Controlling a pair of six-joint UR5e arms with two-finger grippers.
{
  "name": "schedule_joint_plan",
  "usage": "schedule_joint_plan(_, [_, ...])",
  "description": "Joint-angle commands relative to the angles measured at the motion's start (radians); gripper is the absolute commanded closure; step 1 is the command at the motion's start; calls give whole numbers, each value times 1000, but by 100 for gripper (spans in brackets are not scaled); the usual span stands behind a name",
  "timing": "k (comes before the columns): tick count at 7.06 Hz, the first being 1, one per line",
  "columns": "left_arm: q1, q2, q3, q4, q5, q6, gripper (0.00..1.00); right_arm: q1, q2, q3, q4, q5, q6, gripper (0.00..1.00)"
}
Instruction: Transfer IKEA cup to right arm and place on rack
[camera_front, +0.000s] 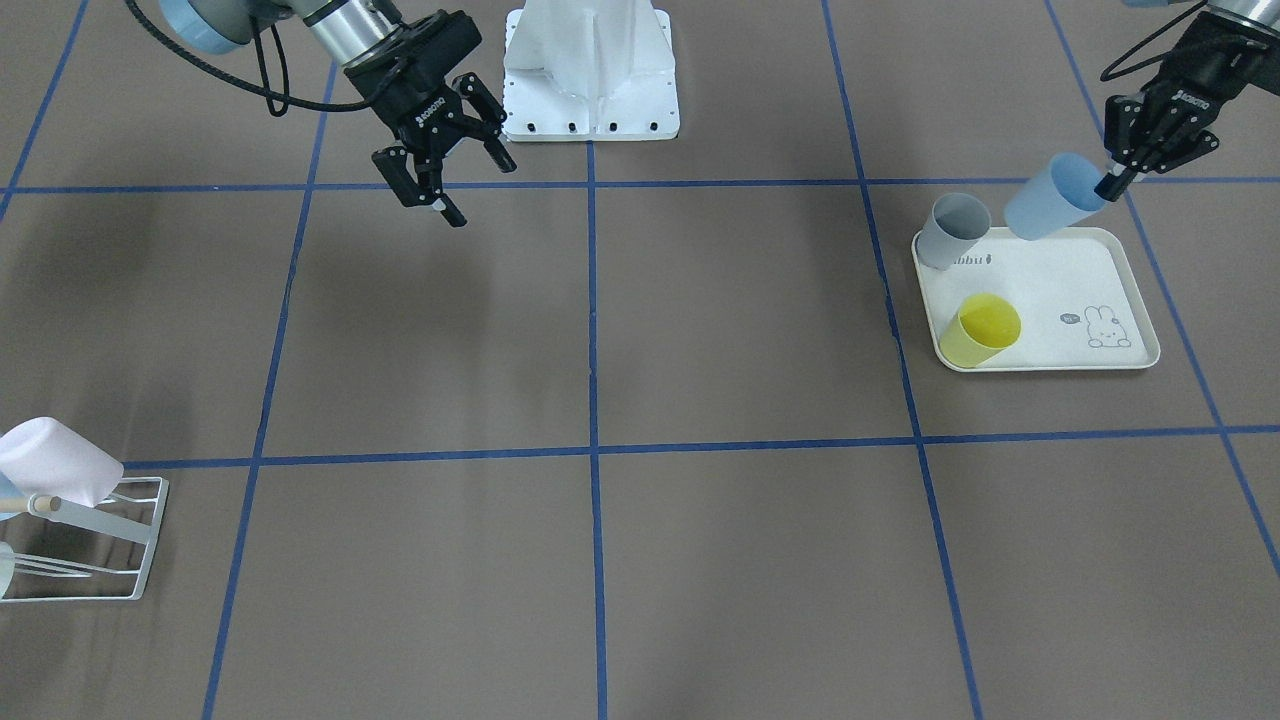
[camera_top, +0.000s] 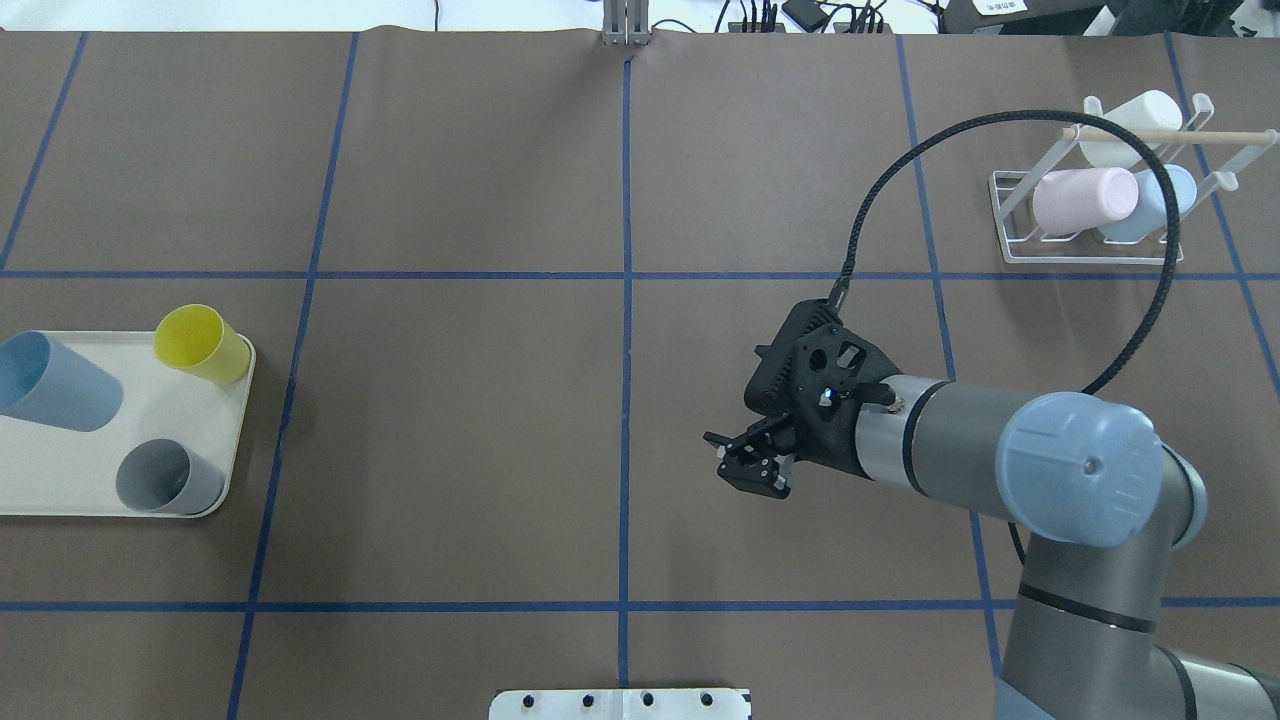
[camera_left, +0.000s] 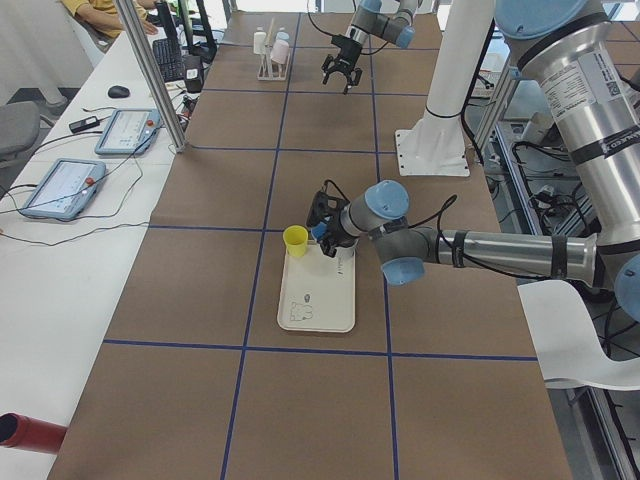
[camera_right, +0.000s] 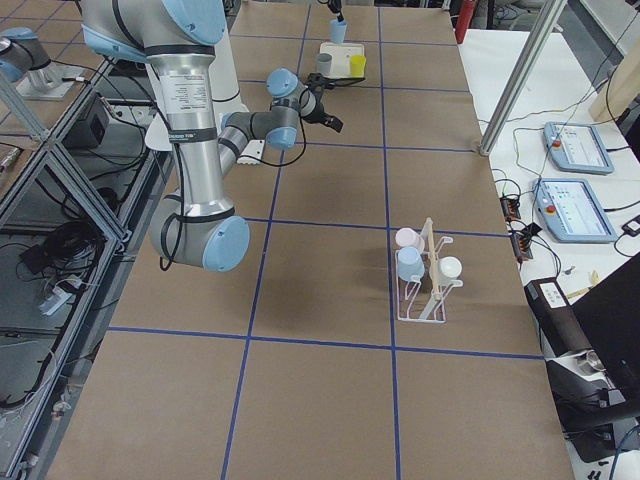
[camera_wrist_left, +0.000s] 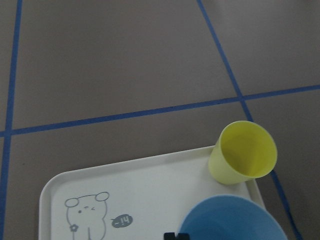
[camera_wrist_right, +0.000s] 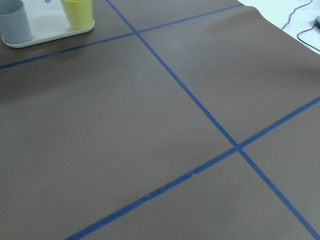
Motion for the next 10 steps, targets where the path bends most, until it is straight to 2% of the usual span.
schedule_joint_plan(1, [0,-155,-53,-7,-94,-323,100,-85,81,-26,1,-20,-4,0])
schedule_joint_plan(3, [41,-324,-55,-14,-162,-503,100,-142,156,-55,4,-80,-4,0])
schedule_joint_plan(4, [107,-416,-50,-19,-148,-608,100,-159,174,-72,46,-98,-2,0])
schedule_joint_plan(5, [161,-470,-47,-19,-109,-658,100,-168,172,-106,162,-102,-4,0])
schedule_joint_plan(6, [216,-487,-50,-19,-61,-661,100,-168,171,-151,254,-105,-8,0])
schedule_joint_plan(10, [390,-527,-42,-13,101,-669,100,-154,175,-144,260,-103,-16,0])
